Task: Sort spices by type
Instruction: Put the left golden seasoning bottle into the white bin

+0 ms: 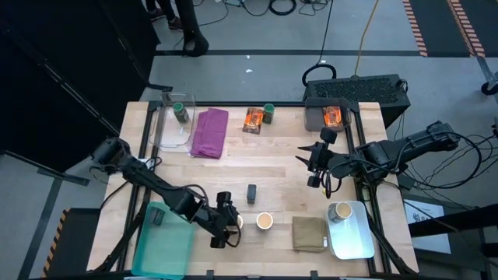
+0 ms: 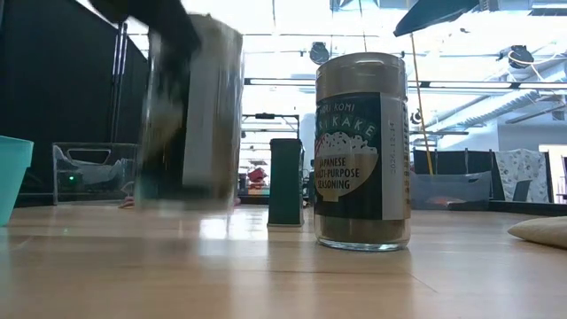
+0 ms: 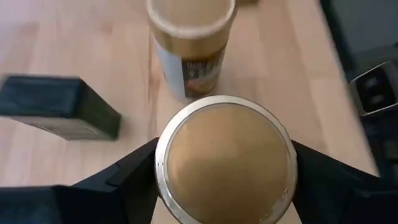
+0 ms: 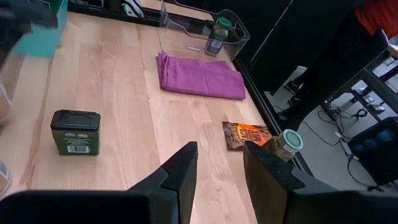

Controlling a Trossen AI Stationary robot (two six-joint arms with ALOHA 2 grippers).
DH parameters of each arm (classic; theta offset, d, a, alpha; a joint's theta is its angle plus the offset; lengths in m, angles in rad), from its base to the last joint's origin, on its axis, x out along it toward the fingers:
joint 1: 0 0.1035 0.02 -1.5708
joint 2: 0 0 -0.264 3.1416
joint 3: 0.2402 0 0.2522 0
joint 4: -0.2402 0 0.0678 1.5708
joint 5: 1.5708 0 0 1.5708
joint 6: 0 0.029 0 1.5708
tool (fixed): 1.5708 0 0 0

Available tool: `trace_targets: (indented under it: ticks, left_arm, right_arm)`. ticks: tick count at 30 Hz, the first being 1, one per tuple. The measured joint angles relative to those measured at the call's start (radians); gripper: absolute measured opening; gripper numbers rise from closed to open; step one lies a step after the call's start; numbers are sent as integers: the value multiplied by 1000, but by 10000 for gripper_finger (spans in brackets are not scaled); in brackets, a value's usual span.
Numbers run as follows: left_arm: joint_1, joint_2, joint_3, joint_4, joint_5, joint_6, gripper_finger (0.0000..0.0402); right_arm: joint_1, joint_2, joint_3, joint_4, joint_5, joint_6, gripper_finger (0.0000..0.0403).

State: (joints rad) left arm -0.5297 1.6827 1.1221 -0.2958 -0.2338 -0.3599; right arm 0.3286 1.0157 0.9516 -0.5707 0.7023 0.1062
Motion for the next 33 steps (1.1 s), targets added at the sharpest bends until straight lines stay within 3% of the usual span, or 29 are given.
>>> trace_targets:
  ticks: [4,10,16,21,28,33]
  left_arm:
    - [4,-73,0,4,-50,0,286]
    - [29,-159,0,32,-217,15,286]
    - [62,-158,0,184,-264,166,286]
    - [108,-149,0,273,-325,261,286]
    - [192,-150,0,353,-326,272,286]
    - [222,-149,0,413,-321,312,286]
  right_arm:
    - [0,0,0,38,1,-30,114]
    - [0,0,0,108,2,-47,114]
    - [0,11,0,166,-79,-45,129]
    - [0,61,0,226,-178,-47,174]
    - [0,153,0,323,-218,-72,258]
    - [-2,179,16,323,-243,-53,297]
